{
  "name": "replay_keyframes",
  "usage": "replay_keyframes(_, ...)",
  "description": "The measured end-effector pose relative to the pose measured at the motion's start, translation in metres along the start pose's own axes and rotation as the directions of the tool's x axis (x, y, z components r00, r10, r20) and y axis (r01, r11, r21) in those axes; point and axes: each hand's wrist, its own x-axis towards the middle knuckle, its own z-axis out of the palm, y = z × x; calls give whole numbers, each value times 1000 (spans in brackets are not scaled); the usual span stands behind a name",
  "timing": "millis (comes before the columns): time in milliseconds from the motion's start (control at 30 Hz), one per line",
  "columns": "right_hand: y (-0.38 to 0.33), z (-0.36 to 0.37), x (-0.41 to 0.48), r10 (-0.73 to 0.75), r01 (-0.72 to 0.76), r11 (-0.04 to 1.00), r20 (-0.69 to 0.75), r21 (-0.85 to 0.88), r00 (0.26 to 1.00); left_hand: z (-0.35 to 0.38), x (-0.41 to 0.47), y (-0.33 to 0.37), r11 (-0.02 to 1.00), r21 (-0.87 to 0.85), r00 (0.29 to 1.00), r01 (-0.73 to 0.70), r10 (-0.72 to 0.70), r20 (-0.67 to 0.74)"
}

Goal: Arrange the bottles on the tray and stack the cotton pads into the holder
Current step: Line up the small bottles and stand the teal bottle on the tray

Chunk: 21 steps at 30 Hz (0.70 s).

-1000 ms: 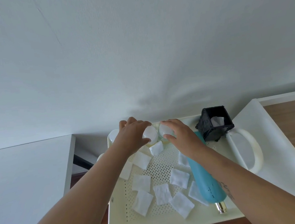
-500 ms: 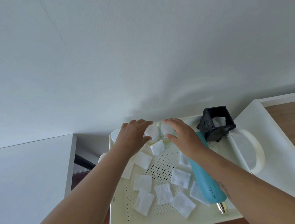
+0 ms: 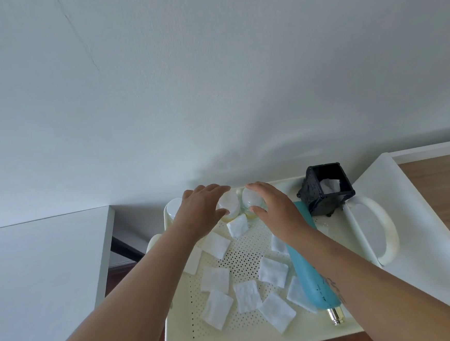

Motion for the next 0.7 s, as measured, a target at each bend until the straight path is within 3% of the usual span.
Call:
replay_keyframes(233,0,-1,0,22,-23,1000,29,22,999,-1,-3,4,1000,-8,1000,-4,3,-22)
replay_keyframes(333,-2,-11,-6,47,-55,996,103,69,994,0,-10,10,998,-52,993,-29,22,-118)
replay_keyframes(467,-2,-22,-38,20,-24,997,63,76,998,8,-26,24,995,-37,968,-89,78,-237)
replay_keyframes(700,20,-19,-109,140,-168,961,-141,-217,980,39,-44,51,994,55,964,-91,102,-247)
